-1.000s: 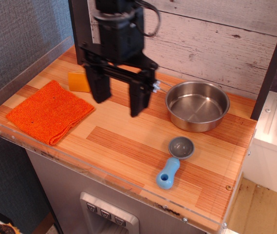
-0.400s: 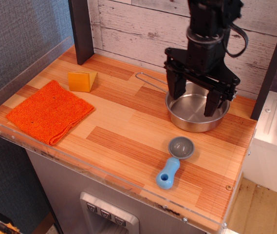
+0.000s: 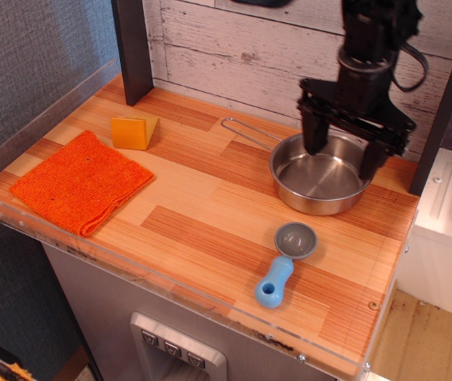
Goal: Move the pan to near end center
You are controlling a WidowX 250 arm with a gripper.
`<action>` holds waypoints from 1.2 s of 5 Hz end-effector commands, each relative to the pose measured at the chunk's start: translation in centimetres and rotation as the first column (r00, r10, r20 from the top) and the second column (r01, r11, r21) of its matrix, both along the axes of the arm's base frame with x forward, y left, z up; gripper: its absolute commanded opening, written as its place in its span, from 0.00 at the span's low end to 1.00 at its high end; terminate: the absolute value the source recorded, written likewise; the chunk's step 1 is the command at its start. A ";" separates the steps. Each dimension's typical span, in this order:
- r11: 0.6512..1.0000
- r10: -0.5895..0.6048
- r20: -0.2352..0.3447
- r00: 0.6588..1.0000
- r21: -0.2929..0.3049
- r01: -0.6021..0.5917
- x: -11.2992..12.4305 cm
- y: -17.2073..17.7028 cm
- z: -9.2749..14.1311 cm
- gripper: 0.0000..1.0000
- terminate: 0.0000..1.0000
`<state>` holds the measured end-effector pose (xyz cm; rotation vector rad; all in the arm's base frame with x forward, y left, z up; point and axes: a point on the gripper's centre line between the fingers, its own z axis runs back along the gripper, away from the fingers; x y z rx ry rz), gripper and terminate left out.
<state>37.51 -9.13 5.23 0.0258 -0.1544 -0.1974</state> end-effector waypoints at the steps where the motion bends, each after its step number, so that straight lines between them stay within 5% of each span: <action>1: 0.996 0.028 0.019 0.999 -0.082 -0.026 0.4 -2.4 0.0 1.00 0.00; 2: 0.997 0.014 -0.009 1.000 -0.074 -0.015 0.2 -3.4 -1.1 1.00 0.00; 3: 0.999 0.008 -0.042 0.999 -0.049 -0.010 0.0 -3.4 -2.5 0.00 0.00; 6: 0.996 -0.072 -0.029 0.997 -0.062 0.070 0.2 -3.4 -0.4 0.00 0.00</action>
